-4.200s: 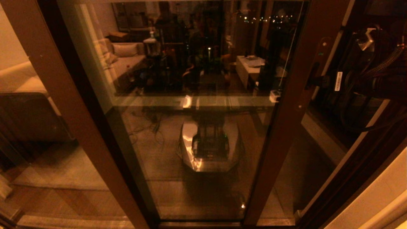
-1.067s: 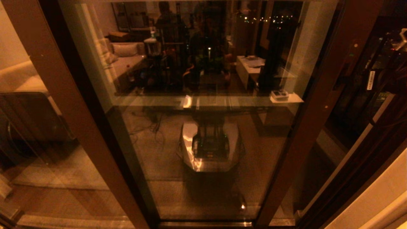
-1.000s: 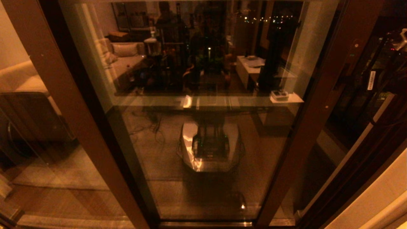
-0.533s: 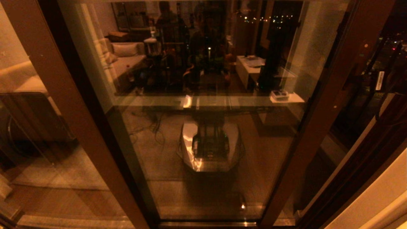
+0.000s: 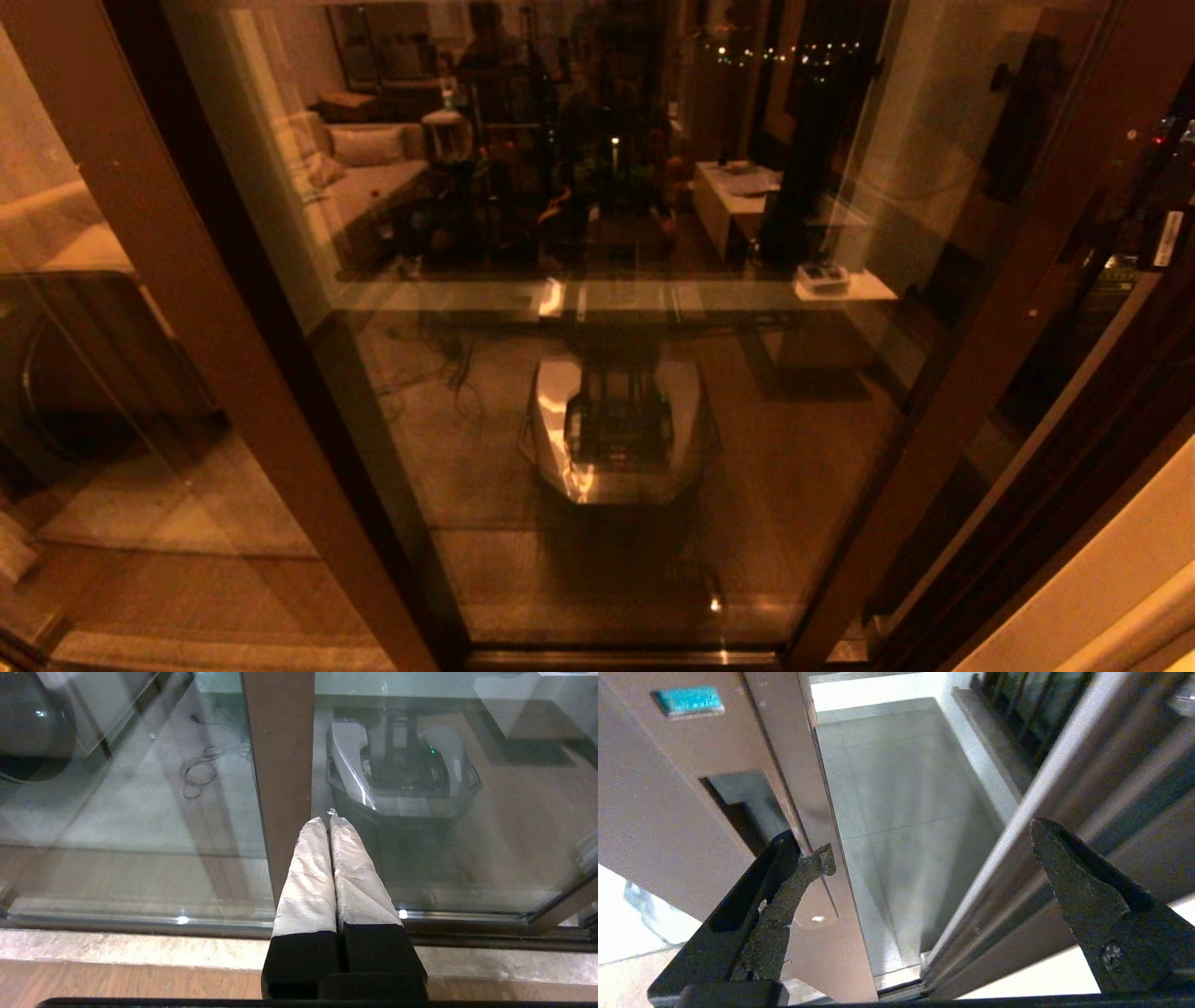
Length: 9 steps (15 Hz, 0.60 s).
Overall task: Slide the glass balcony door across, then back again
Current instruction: Close the slid door
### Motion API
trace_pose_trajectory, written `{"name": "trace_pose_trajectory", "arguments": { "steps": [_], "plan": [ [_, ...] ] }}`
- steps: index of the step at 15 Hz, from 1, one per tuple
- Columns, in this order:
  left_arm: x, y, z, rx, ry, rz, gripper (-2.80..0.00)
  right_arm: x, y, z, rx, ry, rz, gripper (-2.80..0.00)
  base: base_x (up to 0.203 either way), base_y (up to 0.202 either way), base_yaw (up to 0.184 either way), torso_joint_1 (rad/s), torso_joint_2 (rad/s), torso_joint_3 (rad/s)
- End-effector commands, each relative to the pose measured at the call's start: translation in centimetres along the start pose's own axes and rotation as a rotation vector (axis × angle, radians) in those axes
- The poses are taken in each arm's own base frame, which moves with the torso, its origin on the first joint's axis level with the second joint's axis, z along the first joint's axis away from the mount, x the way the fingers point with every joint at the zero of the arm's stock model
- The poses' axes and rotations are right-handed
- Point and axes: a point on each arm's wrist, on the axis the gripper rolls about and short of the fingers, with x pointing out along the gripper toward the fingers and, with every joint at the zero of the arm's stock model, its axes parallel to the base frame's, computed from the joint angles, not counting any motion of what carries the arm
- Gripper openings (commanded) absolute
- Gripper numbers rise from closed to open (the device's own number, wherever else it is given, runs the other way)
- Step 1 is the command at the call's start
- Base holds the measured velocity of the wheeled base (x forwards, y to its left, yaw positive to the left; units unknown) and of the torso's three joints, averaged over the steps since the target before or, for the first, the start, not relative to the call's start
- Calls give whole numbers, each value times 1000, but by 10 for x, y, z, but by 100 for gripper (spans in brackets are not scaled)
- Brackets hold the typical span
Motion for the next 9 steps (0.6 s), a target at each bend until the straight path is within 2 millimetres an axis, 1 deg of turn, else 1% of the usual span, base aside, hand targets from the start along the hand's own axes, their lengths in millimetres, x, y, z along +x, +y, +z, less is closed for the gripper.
{"name": "trace_pose_trajectory", "arguments": {
  "steps": [1,6,9],
  "plan": [
    [0,0,0,0,1,0,-280,-1,-5,-1,3,4,-6,0,0,0,0,0,0,0],
    [0,0,0,0,1,0,-280,-3,-22,-1,13,2,-22,0,0,0,0,0,0,0],
    [0,0,0,0,1,0,-280,-3,-27,-2,17,3,-31,0,0,0,0,0,0,0]
  ]
}}
